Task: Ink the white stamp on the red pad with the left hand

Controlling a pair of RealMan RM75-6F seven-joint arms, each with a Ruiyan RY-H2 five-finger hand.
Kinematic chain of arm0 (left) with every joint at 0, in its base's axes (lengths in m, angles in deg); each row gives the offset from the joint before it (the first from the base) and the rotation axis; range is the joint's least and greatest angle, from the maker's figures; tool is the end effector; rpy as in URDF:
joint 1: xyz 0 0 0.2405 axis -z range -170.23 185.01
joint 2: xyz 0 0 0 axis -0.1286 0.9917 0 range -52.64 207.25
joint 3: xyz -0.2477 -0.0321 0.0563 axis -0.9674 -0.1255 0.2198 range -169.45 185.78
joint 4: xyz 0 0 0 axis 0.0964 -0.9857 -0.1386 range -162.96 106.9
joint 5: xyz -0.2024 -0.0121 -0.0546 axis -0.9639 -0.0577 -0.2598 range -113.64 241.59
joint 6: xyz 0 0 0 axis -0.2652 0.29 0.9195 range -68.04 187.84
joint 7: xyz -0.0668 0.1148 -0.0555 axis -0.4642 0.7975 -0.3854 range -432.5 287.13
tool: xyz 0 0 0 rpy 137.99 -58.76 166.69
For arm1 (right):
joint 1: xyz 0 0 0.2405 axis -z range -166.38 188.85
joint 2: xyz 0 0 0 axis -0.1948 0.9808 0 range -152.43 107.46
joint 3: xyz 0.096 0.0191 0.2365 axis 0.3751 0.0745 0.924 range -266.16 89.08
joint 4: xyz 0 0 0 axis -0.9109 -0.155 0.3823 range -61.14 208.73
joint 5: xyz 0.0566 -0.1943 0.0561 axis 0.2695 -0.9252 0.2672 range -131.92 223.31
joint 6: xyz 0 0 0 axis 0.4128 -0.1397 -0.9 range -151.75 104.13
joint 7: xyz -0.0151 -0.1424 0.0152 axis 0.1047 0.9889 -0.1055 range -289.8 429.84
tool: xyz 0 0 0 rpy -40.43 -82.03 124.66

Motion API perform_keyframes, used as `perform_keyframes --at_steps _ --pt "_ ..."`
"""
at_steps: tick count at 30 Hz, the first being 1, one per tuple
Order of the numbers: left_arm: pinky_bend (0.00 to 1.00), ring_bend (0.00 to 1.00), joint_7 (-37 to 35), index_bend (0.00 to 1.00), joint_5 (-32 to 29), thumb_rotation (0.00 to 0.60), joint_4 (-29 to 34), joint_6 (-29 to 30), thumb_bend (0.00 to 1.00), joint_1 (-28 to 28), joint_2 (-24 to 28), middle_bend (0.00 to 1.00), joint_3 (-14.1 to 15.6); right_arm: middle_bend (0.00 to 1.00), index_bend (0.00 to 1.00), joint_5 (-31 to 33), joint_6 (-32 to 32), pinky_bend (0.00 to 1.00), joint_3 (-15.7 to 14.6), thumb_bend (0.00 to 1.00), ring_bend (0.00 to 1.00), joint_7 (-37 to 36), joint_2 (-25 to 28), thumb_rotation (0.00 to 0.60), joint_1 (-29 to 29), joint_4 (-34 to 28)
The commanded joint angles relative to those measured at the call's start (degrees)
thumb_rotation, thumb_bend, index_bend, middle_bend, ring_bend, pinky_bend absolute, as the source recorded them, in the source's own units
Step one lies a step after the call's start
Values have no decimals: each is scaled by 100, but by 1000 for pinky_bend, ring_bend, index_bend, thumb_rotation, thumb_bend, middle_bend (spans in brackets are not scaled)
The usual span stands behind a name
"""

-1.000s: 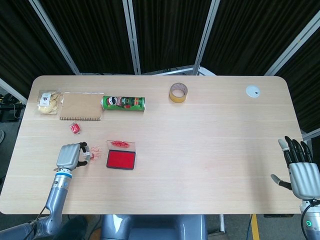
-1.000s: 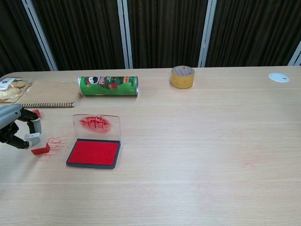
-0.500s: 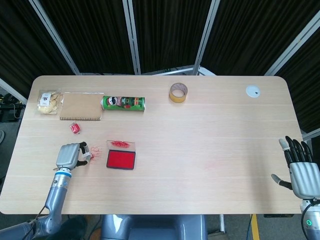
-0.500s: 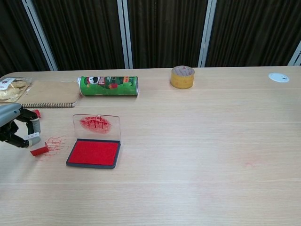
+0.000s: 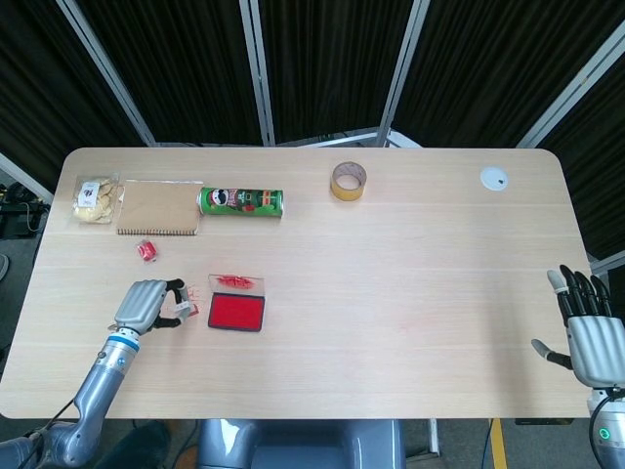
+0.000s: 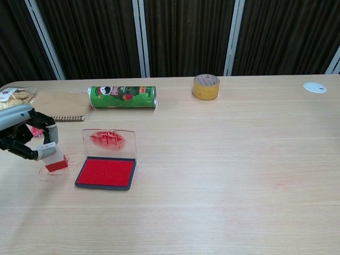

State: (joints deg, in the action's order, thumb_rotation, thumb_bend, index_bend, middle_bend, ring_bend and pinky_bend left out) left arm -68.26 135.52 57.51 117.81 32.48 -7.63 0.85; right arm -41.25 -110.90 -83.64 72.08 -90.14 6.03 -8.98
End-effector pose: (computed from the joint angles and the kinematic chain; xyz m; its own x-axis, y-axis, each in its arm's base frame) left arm -0.2431 0.2803 0.0040 0.2228 0.3531 0.9087 0.9733 -0.1331 -0.1869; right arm -0.3296 -0.1921 0.1646 0.5166 0.0790 0.8525 -0.8546 -0.0125 0.5191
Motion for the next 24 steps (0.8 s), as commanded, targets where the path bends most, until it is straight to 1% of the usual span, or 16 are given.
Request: perform_keyframes --at_steps 1,10,16,24 --pt "901 917 -25 591 263 600 78 -138 351 190 63 558 80 0 0 23 8 0 12 0 0 20 -3 600 -2 0" --pt "901 919 224 593 76 600 -103 -488 352 599 -274 560 -32 0 0 200 83 0 80 0 0 92 4 600 -10 -7" --pt "901 918 260 595 -7 600 -209 -528 366 688 -428 563 -43 0 0 279 119 0 109 0 0 76 16 600 -10 -3" --pt "901 918 218 602 -22 600 -609 -534 369 795 -789 570 -14 0 0 363 201 0 119 0 0 86 -6 600 -24 55"
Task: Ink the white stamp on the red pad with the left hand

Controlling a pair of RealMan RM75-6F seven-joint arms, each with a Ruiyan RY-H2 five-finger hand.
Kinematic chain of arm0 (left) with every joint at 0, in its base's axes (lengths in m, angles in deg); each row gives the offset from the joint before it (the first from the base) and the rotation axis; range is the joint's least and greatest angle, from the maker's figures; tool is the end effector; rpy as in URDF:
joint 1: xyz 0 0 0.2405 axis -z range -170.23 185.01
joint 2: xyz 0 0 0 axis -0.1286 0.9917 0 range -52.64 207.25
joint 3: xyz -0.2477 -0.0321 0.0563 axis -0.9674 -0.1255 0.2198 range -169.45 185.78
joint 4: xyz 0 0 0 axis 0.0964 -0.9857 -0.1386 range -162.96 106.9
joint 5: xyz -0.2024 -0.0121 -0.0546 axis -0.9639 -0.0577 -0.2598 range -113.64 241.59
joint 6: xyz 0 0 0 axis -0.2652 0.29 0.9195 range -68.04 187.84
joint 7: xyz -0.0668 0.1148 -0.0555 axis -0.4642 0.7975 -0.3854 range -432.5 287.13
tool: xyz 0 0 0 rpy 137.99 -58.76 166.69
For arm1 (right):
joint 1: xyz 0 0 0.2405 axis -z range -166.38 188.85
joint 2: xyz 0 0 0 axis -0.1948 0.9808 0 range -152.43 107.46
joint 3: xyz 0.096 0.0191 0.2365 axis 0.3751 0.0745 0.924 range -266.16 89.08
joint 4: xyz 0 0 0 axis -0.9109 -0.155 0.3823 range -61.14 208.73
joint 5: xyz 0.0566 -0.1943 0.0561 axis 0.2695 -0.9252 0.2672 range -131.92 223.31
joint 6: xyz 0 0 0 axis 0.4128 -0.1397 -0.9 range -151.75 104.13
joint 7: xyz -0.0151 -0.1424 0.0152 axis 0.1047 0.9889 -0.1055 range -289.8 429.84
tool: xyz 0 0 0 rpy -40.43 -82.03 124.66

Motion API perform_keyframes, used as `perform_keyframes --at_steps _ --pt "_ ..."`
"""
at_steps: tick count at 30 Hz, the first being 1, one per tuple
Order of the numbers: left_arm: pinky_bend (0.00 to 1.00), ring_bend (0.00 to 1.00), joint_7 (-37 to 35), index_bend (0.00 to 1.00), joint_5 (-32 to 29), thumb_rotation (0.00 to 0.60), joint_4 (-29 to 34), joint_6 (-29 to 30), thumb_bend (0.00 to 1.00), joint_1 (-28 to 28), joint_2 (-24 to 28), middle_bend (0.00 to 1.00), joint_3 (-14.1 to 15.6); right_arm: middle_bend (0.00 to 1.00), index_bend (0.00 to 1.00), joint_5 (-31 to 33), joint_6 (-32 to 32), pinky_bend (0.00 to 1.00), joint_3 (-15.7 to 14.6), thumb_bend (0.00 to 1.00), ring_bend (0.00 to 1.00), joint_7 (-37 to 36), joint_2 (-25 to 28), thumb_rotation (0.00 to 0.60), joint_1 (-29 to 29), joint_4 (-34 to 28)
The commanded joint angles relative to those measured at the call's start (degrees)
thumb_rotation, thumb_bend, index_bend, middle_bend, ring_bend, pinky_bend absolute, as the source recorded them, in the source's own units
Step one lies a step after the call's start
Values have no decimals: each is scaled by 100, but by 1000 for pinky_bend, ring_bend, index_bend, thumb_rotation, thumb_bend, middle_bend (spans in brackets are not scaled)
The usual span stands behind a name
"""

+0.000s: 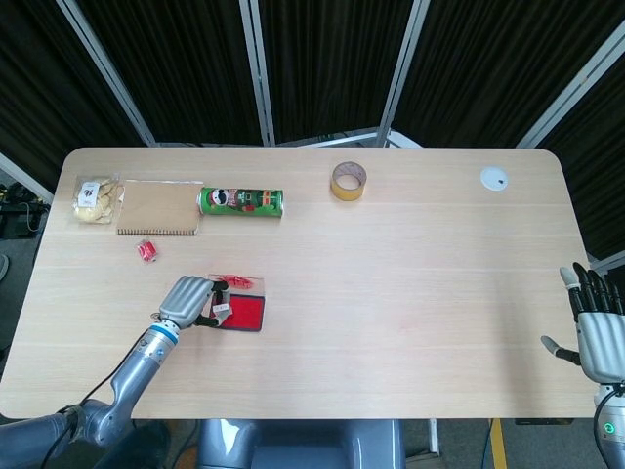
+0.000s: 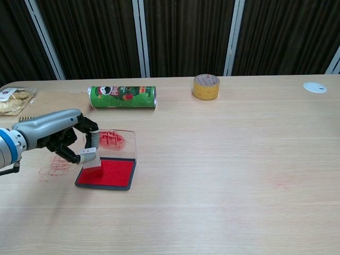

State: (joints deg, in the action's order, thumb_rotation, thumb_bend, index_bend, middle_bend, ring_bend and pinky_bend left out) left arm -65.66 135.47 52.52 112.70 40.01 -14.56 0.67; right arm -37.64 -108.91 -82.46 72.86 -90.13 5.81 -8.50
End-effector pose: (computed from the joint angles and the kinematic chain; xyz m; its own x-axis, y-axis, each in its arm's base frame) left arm -0.2011 0.3012 -0.0408 0.2929 0.4053 0.8660 0.9424 -0.2756 -0.1898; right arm -0.3391 -0.1977 0.1689 0.5303 0.0644 0.8454 -0.8478 0.0505 0.5279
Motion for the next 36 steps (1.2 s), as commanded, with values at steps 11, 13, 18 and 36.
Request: perform_keyframes --at_steps 11,13,18,36 --pt "901 918 -128 613 8 600 -447 -81 370 136 -358 579 91 0 0 63 53 0 20 0 0 14 -54 600 -21 92" --pt "901 918 -146 615 -17 600 -516 -112 371 145 -402 580 107 0 0 66 59 0 20 0 0 4 -56 600 -23 102" --pt "901 918 -195 617 -30 600 -656 -135 372 145 -483 582 149 0 0 55 47 0 18 0 0 -5 -57 600 -21 106" --pt "901 918 -392 619 59 600 -708 -18 372 90 -473 583 192 0 0 27 25 0 8 0 0 -71 -34 600 -11 88"
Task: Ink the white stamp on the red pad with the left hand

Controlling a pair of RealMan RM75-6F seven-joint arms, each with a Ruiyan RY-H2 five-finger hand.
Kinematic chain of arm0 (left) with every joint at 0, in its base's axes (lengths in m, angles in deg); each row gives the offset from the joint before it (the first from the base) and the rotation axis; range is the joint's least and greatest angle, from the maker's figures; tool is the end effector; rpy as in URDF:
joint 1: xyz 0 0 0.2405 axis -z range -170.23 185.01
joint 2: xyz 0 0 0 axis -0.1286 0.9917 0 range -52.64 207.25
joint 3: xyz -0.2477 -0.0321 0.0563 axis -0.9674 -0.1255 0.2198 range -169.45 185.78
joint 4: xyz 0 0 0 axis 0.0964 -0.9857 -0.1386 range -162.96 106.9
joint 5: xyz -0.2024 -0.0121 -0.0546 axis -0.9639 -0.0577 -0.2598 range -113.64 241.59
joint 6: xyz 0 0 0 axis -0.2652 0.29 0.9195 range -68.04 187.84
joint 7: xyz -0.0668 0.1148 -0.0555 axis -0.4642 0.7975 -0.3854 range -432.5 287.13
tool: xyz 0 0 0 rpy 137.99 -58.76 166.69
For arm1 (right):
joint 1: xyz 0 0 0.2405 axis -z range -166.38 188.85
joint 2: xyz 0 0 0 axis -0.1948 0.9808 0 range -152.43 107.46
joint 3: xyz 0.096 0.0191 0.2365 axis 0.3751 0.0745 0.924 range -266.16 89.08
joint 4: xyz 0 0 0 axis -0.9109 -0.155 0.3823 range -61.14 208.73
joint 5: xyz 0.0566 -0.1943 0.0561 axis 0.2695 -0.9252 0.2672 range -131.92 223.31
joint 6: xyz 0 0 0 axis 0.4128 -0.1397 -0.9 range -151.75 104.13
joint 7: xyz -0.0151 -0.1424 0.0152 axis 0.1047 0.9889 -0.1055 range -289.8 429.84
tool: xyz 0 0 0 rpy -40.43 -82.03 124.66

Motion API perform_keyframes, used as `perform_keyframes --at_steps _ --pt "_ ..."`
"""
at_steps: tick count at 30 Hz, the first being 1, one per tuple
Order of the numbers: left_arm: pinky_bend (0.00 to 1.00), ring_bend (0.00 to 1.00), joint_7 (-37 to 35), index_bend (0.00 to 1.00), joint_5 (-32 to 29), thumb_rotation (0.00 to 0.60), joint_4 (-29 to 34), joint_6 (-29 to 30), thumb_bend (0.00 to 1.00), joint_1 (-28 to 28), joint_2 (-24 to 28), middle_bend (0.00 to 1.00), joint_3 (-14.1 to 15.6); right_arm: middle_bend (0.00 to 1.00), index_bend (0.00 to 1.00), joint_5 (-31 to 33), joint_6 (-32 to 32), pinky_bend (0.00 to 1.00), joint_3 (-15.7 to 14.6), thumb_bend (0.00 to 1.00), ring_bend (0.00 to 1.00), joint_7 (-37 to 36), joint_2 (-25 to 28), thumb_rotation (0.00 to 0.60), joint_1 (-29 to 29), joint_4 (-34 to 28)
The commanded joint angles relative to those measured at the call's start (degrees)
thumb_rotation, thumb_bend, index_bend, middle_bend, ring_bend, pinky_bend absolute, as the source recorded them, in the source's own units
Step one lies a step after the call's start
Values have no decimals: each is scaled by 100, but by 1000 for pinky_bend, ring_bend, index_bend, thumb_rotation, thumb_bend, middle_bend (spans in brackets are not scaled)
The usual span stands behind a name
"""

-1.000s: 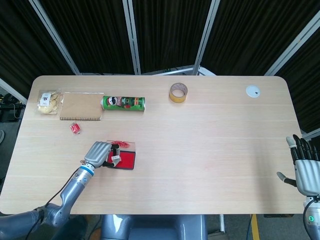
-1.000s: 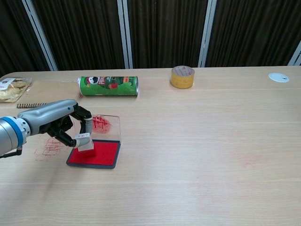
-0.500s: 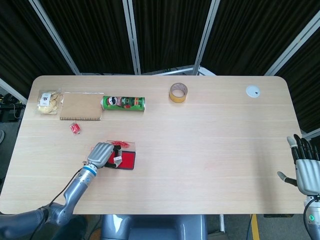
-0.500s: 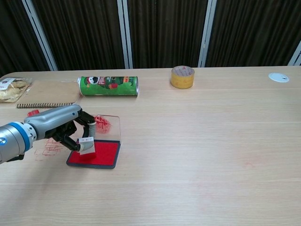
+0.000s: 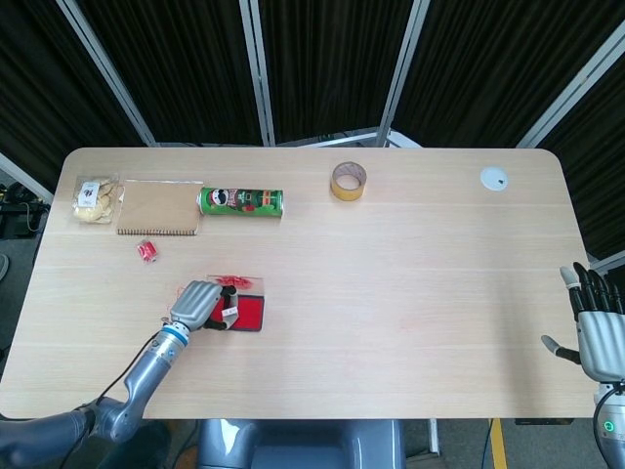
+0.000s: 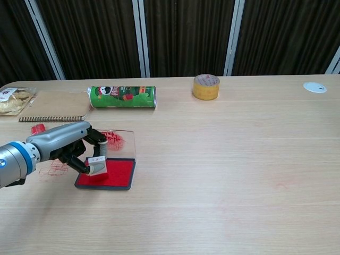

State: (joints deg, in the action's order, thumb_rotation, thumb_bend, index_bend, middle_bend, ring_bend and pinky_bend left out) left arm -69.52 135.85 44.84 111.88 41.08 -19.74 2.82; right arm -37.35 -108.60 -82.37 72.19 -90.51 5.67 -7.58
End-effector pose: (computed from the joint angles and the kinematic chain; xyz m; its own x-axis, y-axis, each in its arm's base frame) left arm -0.2112 0.3006 -0.0676 0.2869 0.4399 0.8510 0.9473 -0.2624 -0.1837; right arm -0.3420 -0.1990 0.1684 0.5275 0.0627 0.8472 -0.8494 0.0549 0.5248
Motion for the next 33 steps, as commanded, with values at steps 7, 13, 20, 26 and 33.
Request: perform_keyframes --at_steps 7,13,20,26,33 --pt "899 916 -271 613 193 600 513 402 373 -118 406 583 -126 0 0 -42 -36 0 -17 0 0 -26 22 600 17 -25" --pt "896 913 -480 607 313 600 768 572 372 -245 808 579 -92 0 0 -97 -75 0 -40 0 0 -26 42 600 30 -76" --pt "894 909 -826 599 204 600 394 551 373 -467 995 574 46 0 0 -188 -137 0 -76 0 0 -73 85 600 55 -158" --pt "892 906 -1139 579 149 600 -78 417 373 -568 868 562 142 0 0 -214 -159 0 -87 0 0 -70 94 600 66 -188" --pt "890 904 -1427 561 319 600 -612 378 373 -584 606 523 211 0 0 -202 -131 0 -85 0 0 -89 94 600 57 -168"
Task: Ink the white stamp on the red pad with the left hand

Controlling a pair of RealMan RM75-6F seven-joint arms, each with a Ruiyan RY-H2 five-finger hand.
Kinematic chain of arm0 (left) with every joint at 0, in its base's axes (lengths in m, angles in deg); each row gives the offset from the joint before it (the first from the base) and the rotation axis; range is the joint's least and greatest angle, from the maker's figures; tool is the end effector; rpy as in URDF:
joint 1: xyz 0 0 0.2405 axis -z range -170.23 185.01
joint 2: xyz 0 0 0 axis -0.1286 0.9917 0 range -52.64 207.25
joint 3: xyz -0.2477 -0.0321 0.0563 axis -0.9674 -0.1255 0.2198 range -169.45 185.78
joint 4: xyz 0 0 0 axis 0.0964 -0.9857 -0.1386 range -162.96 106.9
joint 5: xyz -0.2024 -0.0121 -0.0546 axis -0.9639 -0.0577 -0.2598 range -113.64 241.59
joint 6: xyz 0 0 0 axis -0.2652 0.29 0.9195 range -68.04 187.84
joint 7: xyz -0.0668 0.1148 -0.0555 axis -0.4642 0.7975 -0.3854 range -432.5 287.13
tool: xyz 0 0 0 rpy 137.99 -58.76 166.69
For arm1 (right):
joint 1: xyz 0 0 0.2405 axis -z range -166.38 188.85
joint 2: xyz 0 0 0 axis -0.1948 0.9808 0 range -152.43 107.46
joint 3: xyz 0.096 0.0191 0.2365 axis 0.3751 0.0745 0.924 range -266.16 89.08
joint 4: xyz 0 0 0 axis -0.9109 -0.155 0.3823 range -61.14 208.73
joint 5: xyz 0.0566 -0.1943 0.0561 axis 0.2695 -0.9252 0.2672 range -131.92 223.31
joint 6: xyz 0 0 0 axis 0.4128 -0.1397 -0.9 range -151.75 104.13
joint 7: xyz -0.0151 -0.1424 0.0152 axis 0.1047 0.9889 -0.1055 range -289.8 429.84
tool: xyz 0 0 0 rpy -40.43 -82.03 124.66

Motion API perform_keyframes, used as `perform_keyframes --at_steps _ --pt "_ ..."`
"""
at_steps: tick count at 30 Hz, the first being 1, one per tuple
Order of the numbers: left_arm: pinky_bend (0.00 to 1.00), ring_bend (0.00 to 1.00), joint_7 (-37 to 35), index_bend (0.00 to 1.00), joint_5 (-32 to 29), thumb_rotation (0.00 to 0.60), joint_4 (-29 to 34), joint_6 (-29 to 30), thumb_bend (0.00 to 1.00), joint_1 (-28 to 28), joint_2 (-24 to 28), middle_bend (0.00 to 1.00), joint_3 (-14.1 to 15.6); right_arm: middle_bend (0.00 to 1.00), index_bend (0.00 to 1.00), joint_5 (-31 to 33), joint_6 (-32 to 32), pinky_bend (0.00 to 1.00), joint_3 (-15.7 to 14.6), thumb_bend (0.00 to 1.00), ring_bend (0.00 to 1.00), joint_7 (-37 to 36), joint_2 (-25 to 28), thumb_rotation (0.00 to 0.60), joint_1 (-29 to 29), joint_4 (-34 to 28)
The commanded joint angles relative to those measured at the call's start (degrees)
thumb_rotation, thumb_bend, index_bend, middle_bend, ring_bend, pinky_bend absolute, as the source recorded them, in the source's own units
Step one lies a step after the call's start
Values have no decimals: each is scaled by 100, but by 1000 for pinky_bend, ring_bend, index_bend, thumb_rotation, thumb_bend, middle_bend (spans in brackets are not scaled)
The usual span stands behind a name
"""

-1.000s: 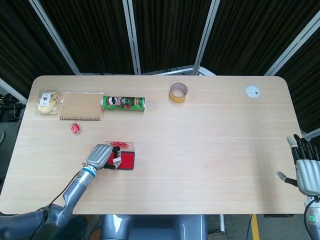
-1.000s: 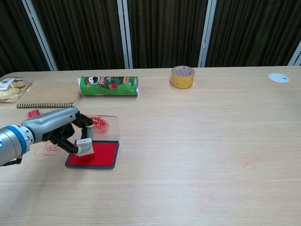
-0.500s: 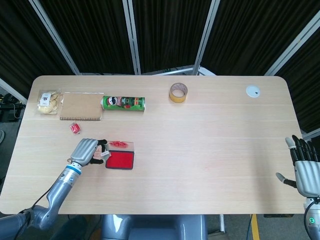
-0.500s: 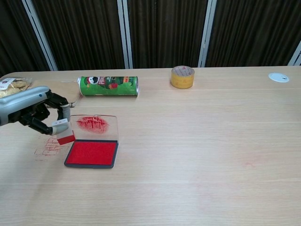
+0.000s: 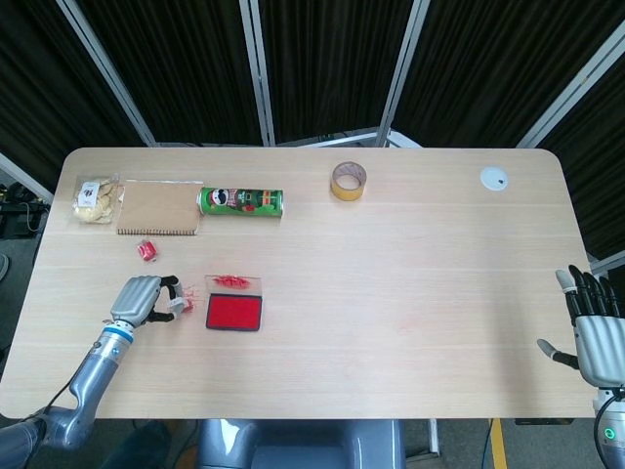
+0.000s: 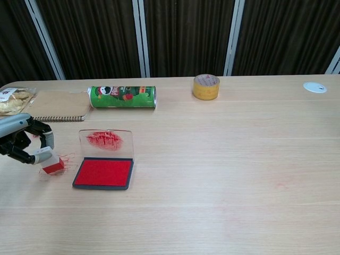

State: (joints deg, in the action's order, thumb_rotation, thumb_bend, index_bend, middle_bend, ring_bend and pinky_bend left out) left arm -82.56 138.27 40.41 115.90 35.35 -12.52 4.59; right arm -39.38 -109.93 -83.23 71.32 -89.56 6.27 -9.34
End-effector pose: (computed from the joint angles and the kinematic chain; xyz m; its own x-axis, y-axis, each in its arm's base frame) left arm -0.2863 0.3001 -0.0089 0.2103 0.3733 0.9036 0.9774 -0.0988 -0.1867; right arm -0.3347 -0.1922 0.1686 0.5071 0.0666 0.8593 -0.8618 0.0226 0.5068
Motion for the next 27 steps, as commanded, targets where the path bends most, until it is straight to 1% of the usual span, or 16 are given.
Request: perform_keyframes --at_steps 1,3,6,9,11,13,18,21,24,25,26,27 --pt "889 903 -145 553 105 600 -232 -15 373 -9 -155 517 35 0 0 0 1 0 4 0 0 -1 -6 600 -5 15" --pt "887 901 -168 534 118 600 -305 1 373 -15 -212 505 23 0 0 1 5 0 5 0 0 -4 -11 600 -8 23" --pt "885 897 -157 479 122 600 -420 12 372 -28 -294 468 16 0 0 22 49 0 3 0 0 -27 -12 600 -19 41" --pt "882 894 -156 398 117 600 -439 -55 368 -24 -310 411 25 0 0 28 64 0 6 0 0 -58 -8 600 -24 54" --pt "877 890 -160 313 135 600 -433 -52 361 -27 -304 354 26 0 0 22 64 0 1 0 0 -64 -8 600 -23 53" --pt "875 887 -168 273 157 600 -401 -43 355 -34 -280 313 27 0 0 16 58 0 -1 0 0 -70 -6 600 -21 51" --pt "865 878 -113 244 240 600 -229 82 331 -78 -152 262 36 0 0 8 42 0 -1 0 0 -85 3 600 -15 36" --pt "850 861 48 233 428 600 -69 495 322 -165 -28 244 23 0 0 -1 39 0 -4 0 0 -103 16 600 -13 18" --pt "804 809 215 221 603 600 175 945 264 -284 133 178 7 0 0 -21 20 0 -8 0 0 -120 33 600 -7 -11" --pt "773 776 301 214 662 600 305 1118 219 -334 219 141 -3 0 0 -31 7 0 -9 0 0 -127 42 600 -4 -26" --pt "719 714 367 197 700 600 401 1240 160 -371 279 91 -11 0 0 -39 -3 0 -9 0 0 -133 50 600 -1 -36" --pt "662 648 510 174 796 600 609 1564 113 -467 422 59 -44 0 0 -64 -44 0 -6 0 0 -158 68 600 10 -68"
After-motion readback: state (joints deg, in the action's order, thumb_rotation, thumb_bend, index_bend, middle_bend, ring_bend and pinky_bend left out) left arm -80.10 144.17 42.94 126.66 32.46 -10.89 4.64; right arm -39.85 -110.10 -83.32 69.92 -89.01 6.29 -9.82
